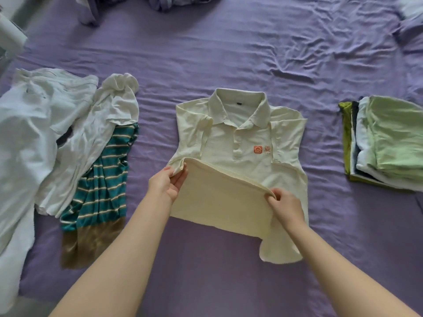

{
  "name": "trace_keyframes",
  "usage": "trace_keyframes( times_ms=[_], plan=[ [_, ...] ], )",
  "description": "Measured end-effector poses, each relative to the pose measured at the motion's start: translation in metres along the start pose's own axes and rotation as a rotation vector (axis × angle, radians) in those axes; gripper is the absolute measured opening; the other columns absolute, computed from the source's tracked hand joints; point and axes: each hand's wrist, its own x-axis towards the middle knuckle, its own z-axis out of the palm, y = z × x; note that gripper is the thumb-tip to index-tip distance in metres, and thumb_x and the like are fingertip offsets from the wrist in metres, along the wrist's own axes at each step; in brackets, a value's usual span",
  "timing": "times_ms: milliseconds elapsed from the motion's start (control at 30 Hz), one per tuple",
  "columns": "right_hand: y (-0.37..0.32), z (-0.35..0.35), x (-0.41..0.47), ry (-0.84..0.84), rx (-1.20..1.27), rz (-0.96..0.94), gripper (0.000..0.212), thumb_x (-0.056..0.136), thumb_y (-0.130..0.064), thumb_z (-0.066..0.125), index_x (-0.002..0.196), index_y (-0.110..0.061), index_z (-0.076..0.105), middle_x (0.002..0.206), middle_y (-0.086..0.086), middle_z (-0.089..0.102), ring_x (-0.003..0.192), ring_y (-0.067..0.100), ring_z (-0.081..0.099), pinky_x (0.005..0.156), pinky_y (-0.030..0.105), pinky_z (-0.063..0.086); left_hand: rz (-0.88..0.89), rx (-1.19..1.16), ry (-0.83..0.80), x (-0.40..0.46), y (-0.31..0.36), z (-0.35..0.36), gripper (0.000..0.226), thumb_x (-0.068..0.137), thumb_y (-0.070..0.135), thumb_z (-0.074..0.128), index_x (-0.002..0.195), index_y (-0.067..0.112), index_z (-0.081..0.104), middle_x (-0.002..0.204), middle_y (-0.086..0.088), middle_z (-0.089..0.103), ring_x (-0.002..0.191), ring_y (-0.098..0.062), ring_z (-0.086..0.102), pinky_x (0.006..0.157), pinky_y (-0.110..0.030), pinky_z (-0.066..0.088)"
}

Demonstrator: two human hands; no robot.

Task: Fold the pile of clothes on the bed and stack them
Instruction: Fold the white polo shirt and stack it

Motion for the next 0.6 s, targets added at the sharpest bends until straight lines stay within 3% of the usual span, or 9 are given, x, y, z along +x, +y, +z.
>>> trace_keyframes(
  times_ms=[100, 167, 267, 500, 600],
  plan=[
    [-0.033, -0.016, 0.045, 0.062, 0.12, -0.039, 0.016, 0.091, -0.021, 0.059, 0.101, -0.016, 0.07, 0.099, 0.002, 0.069, 0.096, 0.023, 0.061, 0.081, 0.036, 0.047, 0.021, -0.009, -0.011, 0.02, 0.015, 0.031, 0.019, 0.099, -0.007, 0.033, 0.093, 0.005, 0.047, 0.083, -0.021, 0.06, 0.048, -0.021, 0.067, 0.07, -0.037, 0.059],
    [-0.055, -0.022, 0.073, 0.091, 0.191, -0.049, 0.012, 0.089, -0.019, 0.061, 0.096, -0.016, 0.07, 0.094, 0.004, 0.069, 0.092, 0.022, 0.061, 0.076, 0.031, 0.043, 0.035, 0.002, -0.012, 0.034, 0.027, 0.054, 0.024, 0.098, -0.008, 0.03, 0.089, 0.006, 0.047, 0.082, -0.021, 0.058, 0.055, -0.024, 0.066, 0.085, -0.041, 0.054],
    [-0.085, -0.032, 0.11, 0.12, 0.239, -0.048, 0.008, 0.088, -0.023, 0.064, 0.093, -0.018, 0.067, 0.089, 0.002, 0.065, 0.086, 0.019, 0.058, 0.072, 0.028, 0.038, 0.065, 0.036, -0.003, 0.057, 0.045, 0.083, 0.026, 0.097, -0.009, 0.028, 0.087, 0.005, 0.048, 0.083, -0.02, 0.057, 0.069, -0.026, 0.062, 0.084, -0.041, 0.051],
    [-0.15, -0.053, 0.195, 0.142, 0.21, -0.11, 0.013, 0.087, -0.024, 0.064, 0.095, -0.014, 0.069, 0.094, 0.003, 0.067, 0.09, 0.019, 0.06, 0.074, 0.026, 0.038, 0.097, 0.051, 0.017, 0.105, 0.09, 0.143, 0.031, 0.097, -0.009, 0.024, 0.085, 0.005, 0.049, 0.084, -0.018, 0.058, 0.07, -0.025, 0.062, 0.092, -0.042, 0.051],
    [-0.176, -0.055, 0.236, 0.152, 0.172, -0.082, 0.015, 0.087, -0.021, 0.064, 0.097, -0.011, 0.067, 0.101, 0.009, 0.069, 0.097, 0.025, 0.061, 0.073, 0.026, 0.036, 0.114, 0.054, -0.008, 0.13, 0.105, 0.167, 0.03, 0.097, -0.008, 0.024, 0.102, 0.002, 0.051, 0.086, -0.019, 0.058, 0.072, -0.026, 0.063, 0.092, -0.042, 0.052]
  ],
)
